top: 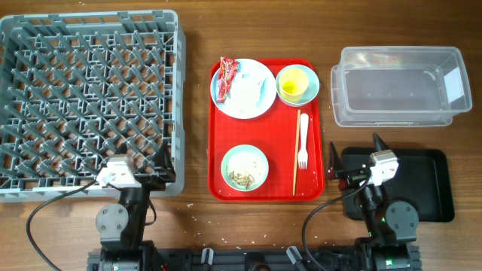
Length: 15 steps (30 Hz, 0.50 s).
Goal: Sort waste into correct bins and load items into the dishwasher rack
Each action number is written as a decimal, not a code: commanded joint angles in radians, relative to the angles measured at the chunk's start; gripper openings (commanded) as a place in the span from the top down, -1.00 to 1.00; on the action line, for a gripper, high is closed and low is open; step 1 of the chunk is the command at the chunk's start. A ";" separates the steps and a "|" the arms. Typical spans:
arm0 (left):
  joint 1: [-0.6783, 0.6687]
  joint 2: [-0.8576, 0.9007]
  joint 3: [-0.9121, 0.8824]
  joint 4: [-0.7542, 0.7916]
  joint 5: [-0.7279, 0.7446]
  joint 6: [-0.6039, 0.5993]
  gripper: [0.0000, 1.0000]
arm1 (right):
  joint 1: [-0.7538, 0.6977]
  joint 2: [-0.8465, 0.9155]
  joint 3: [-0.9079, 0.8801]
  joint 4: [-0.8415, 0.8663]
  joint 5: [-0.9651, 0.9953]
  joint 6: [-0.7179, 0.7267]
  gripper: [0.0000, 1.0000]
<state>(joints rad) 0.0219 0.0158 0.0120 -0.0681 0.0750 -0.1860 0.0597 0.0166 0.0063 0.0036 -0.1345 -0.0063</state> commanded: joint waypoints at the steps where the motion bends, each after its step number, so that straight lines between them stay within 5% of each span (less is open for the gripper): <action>1: 0.007 0.004 -0.006 -0.004 -0.009 -0.008 -1.00 | -0.001 0.002 -0.001 0.005 -0.002 -0.017 -0.99; 15: 0.007 0.004 -0.006 -0.004 -0.009 -0.008 -1.00 | -0.001 0.002 -0.001 0.005 -0.002 -0.017 -0.99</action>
